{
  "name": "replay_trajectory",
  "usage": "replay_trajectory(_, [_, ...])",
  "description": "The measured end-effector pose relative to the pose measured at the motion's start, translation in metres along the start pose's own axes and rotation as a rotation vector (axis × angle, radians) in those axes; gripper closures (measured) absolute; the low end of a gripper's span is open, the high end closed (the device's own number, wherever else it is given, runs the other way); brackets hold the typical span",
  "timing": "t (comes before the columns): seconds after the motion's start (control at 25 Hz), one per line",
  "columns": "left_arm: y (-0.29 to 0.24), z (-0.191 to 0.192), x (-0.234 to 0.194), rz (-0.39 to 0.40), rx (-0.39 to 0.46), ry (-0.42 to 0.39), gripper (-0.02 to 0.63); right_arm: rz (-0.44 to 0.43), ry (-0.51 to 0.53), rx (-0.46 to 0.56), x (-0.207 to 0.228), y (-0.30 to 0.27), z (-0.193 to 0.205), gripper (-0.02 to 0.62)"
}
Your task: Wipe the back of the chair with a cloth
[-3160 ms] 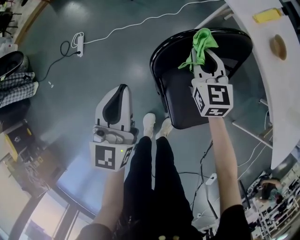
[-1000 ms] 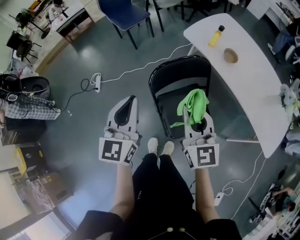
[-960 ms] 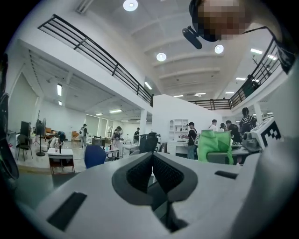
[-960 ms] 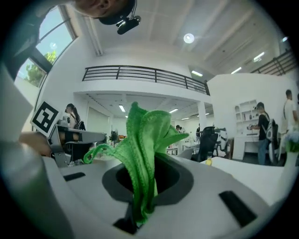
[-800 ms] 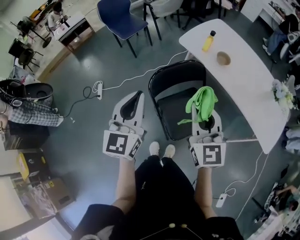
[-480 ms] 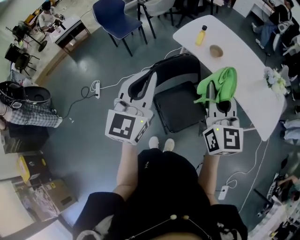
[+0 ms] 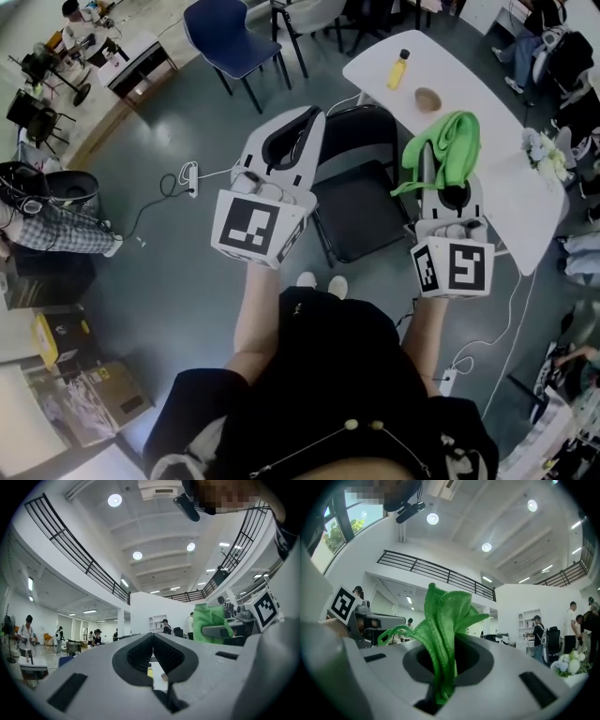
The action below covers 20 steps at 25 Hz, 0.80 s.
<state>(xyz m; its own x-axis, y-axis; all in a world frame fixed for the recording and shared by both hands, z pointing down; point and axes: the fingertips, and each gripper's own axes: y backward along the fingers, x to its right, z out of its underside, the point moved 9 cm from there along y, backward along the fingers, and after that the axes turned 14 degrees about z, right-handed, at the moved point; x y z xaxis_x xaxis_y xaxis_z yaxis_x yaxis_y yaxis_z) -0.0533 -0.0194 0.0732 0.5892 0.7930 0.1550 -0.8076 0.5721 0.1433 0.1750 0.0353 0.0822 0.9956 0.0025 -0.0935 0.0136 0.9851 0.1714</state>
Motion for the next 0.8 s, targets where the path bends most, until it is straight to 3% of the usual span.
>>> replay_trajectory(0.8, [0.006, -0.002, -0.01, -0.011, 0.026, -0.01, 0.601, -0.017, 0.026, -0.008, -0.009, -0.003, -0.01, 0.554])
